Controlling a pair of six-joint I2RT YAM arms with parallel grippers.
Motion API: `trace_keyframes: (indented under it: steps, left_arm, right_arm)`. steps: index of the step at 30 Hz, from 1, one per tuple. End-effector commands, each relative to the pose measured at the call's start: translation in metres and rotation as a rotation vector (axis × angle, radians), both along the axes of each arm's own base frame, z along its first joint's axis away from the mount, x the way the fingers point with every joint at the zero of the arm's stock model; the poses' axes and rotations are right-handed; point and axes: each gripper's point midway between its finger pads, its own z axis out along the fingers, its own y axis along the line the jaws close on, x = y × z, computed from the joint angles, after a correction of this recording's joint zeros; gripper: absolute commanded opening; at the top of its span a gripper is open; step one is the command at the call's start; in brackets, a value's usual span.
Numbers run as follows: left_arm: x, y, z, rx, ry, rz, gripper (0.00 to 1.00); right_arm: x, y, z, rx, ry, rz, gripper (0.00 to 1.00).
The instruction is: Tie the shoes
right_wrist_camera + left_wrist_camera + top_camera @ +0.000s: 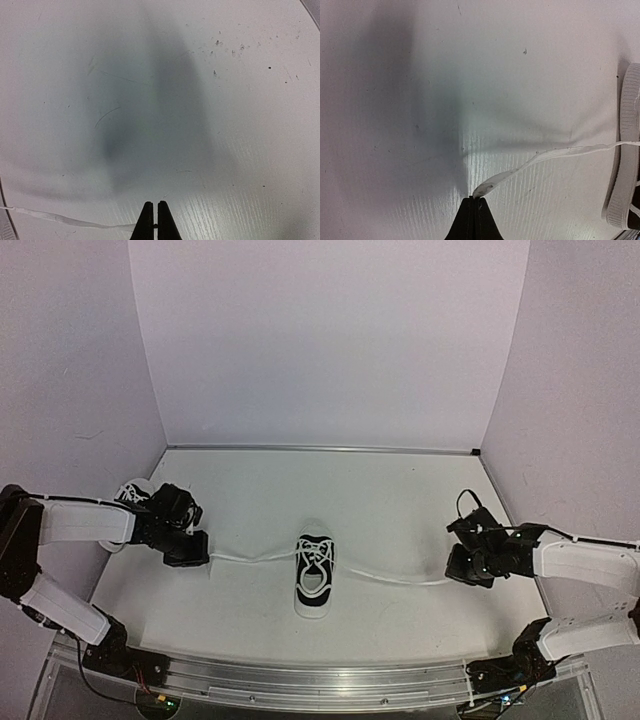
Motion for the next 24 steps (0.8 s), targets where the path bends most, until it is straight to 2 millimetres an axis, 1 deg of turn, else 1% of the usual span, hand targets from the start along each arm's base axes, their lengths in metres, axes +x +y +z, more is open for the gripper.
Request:
trace_keyframes:
  steps: [1,3,4,6,9,11,12,14,16,18,19,22,23,24]
  left_arm:
    - [0.019,-0.017,0.018,-0.06,-0.053,-0.027,0.03]
    - [0.019,-0.019,0.019,-0.068,-0.055,-0.034,0.08]
    - [0.02,-0.02,0.02,-0.07,-0.056,-0.037,0.13]
    - [0.02,-0.02,0.022,-0.071,-0.055,-0.042,0.23]
    - [0.022,-0.016,0.032,-0.059,-0.089,-0.031,0.44]
    - [0.023,-0.006,0.042,-0.024,-0.123,-0.004,0.63]
    - [0.024,-0.002,0.048,-0.01,-0.142,0.012,0.71]
    - [0.027,0.009,0.066,0.015,-0.2,0.054,0.87]
    - [0.028,0.014,0.083,0.006,-0.255,0.085,0.99]
    - [0.029,0.017,0.093,-0.012,-0.279,0.124,0.99]
    - [0.03,0.023,0.096,-0.007,-0.278,0.172,1.0]
    - [0.031,0.051,0.097,0.053,-0.242,0.389,0.99]
    - [0.031,0.055,0.095,0.076,-0.226,0.417,0.99]
    - [0.031,0.055,0.09,0.092,-0.209,0.415,0.99]
  right_arm:
    - [0.007,0.017,-0.001,0.058,0.001,0.047,0.06]
    - [0.005,0.02,-0.004,0.074,0.007,0.054,0.09]
    - [0.005,0.02,-0.004,0.08,0.007,0.056,0.13]
    - [0.004,0.021,-0.004,0.089,0.005,0.057,0.29]
    - [0.004,0.021,0.003,0.108,-0.018,0.058,0.51]
    - [0.005,0.022,0.009,0.122,-0.041,0.058,0.64]
    - [0.005,0.022,0.013,0.13,-0.053,0.059,0.71]
    - [0.006,0.023,0.023,0.146,-0.082,0.069,0.8]
    - [0.008,0.025,0.036,0.164,-0.126,0.087,0.87]
    - [0.01,0.027,0.053,0.188,-0.184,0.112,0.95]
    - [0.012,0.03,0.061,0.202,-0.212,0.132,0.98]
    - [0.014,0.038,0.081,0.249,-0.286,0.185,0.98]
    - [0.014,0.041,0.083,0.261,-0.296,0.199,0.98]
    - [0.014,0.043,0.084,0.269,-0.3,0.208,0.98]
